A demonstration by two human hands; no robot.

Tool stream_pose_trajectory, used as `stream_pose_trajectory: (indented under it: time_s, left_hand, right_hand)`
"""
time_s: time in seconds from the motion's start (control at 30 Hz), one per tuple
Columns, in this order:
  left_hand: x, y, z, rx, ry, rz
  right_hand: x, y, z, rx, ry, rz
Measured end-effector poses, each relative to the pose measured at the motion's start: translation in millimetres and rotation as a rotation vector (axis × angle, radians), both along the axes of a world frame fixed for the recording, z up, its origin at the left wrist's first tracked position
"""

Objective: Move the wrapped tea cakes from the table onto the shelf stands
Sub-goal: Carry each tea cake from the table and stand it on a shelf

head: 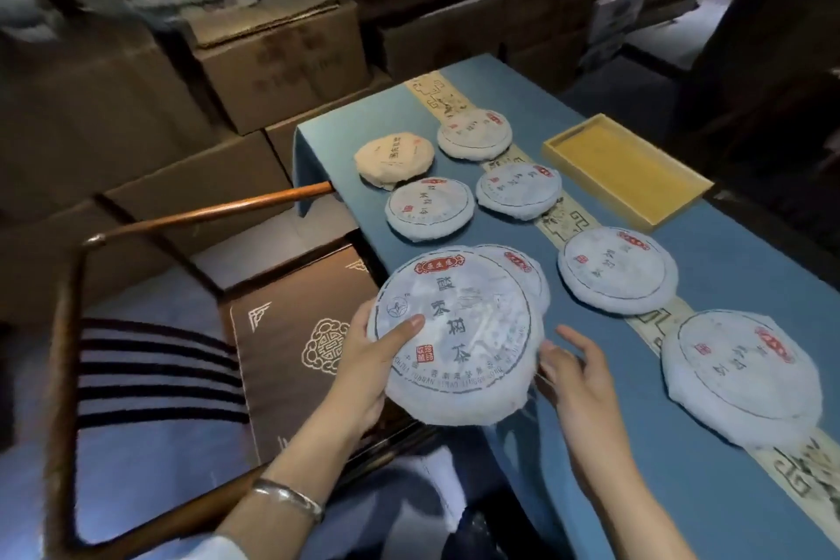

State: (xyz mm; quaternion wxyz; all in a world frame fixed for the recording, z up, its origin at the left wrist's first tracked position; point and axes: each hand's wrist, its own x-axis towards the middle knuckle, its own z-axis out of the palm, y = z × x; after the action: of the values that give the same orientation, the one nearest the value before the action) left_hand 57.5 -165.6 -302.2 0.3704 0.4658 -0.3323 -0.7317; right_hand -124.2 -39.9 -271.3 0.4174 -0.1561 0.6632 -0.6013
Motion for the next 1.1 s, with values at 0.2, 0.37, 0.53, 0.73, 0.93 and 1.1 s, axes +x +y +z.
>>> stream_pose_trajectory:
  time_s: [0.2,0.37,0.53,0.73,0.93,1.1]
  left_hand:
    - [133.5,-6.8,41.9,-0.16,0.022,0.269]
    - [283.1,2.2,90.9,-0.305,0.003,0.372]
    - [428.6,19.7,149.7,-0.503,-0.039,0.43]
    - [559.6,47.9,207.0,-0.648,-0.09,0.435]
    - [645.1,63.5,239.3,-0.674,-0.179,0.592]
    - [706.8,63.5,237.1,-0.683,-0.32,0.952]
  right_hand:
    - [125.6,-19.9,44.9,-0.033,-0.125,0.179]
    - [279.4,-45.0,90.5,-0.174,-0.338,0.452]
    - [427.0,-71.5,119.3,-0.359,-0.319,0.571]
    - [562.0,-80.0,152.3,-0.534,-0.493,0.735]
    - [655.8,-103.9,183.1,-0.578,-0.466,0.746]
    - [722.8,-145.8,206.6,-0.649,-0.42,0.705]
